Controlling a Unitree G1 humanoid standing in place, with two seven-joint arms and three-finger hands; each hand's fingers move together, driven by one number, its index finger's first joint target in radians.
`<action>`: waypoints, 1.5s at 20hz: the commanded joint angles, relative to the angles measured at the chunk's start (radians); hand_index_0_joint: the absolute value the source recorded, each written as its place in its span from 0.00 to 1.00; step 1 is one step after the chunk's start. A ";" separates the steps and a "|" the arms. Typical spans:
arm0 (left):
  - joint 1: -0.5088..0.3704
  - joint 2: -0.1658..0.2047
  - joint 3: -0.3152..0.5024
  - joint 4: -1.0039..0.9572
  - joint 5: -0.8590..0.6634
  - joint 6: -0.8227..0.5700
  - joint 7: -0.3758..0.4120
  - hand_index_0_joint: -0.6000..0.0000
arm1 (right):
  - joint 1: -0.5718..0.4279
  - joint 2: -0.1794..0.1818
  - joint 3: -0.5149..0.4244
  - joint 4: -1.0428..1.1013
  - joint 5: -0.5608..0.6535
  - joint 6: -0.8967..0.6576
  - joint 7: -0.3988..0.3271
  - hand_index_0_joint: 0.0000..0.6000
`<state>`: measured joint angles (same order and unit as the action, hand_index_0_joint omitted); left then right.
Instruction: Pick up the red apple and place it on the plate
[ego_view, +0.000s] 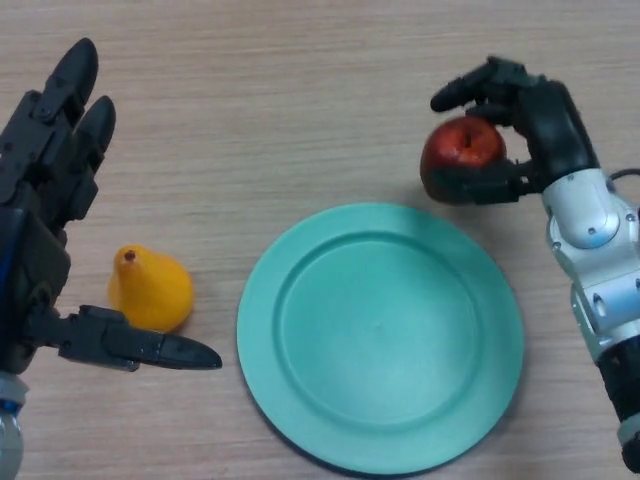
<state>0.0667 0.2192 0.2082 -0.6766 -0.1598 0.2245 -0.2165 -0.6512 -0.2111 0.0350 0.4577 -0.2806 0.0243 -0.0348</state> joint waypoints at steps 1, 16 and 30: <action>-0.030 0.040 0.053 -0.038 -0.003 -0.121 0.027 1.00 | 0.004 -0.011 -0.019 -0.201 0.063 -0.072 0.064 1.00; -0.050 0.058 0.076 -0.004 -0.046 -0.128 0.004 1.00 | 0.437 0.021 0.295 -0.680 -0.085 0.047 0.138 1.00; -0.045 0.051 0.049 -0.068 0.001 -0.093 0.000 1.00 | 0.398 0.021 0.146 -1.070 0.035 0.230 0.253 0.00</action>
<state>0.0482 0.2482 0.2076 -0.6798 -0.1666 0.2271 -0.2128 -0.2132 -0.1905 0.2284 -0.5705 -0.2596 0.3409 0.2369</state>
